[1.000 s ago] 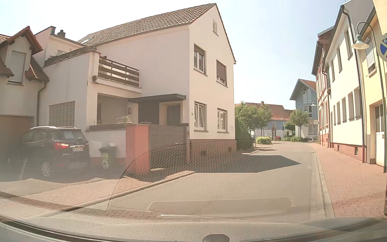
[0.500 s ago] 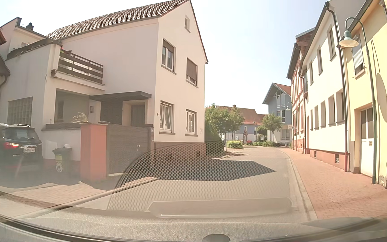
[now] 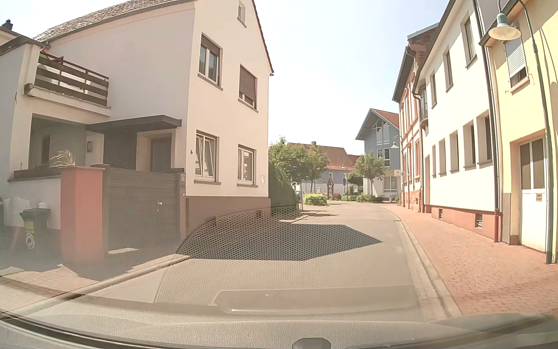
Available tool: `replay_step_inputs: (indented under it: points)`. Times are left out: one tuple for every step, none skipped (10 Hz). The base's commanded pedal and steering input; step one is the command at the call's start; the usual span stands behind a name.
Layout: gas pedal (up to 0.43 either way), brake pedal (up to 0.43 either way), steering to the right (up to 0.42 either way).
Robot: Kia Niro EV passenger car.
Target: Follow the waypoints while adhering to traffic rules and regulations
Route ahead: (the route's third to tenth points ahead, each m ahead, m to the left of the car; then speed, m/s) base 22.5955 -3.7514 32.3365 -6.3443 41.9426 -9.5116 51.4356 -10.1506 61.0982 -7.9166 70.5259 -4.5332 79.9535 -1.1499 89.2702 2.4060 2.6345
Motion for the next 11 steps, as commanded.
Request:
replay_step_inputs:
  points:
    - [0.098,0.0,0.097]
    - [0.098,0.0,0.094]
    - [0.098,0.0,0.094]
    - [0.098,0.0,0.094]
    - [0.098,0.0,0.096]
    - [0.098,0.0,0.109]
    - [0.098,0.0,0.13]
    - [0.098,0.0,0.151]
    - [0.098,0.0,0.176]
    - [0.098,0.0,0.184]
    - [0.11,0.0,0.166]
